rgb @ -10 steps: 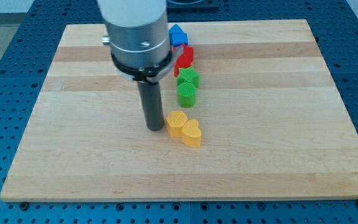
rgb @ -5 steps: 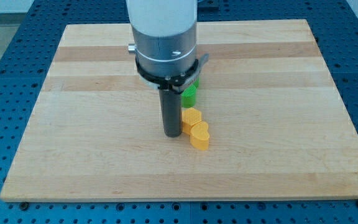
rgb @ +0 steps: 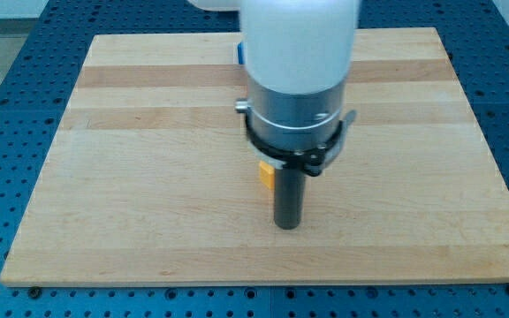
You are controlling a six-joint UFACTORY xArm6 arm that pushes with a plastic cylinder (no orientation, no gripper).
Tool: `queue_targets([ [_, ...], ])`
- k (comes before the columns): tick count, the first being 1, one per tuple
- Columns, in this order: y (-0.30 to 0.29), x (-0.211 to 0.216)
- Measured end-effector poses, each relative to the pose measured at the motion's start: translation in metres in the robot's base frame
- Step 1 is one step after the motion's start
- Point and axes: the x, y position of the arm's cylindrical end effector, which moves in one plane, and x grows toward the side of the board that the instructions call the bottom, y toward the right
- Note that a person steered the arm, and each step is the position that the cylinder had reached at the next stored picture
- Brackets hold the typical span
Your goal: Slide the yellow hexagon along with yellow heart towards line of blocks
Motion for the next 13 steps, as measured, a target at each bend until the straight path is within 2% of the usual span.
queue_targets([
  [2, 0.011, 0.013],
  [5, -0.027, -0.029],
  [7, -0.048, -0.035],
  [9, -0.055, -0.075],
  [13, -0.048, -0.083],
])
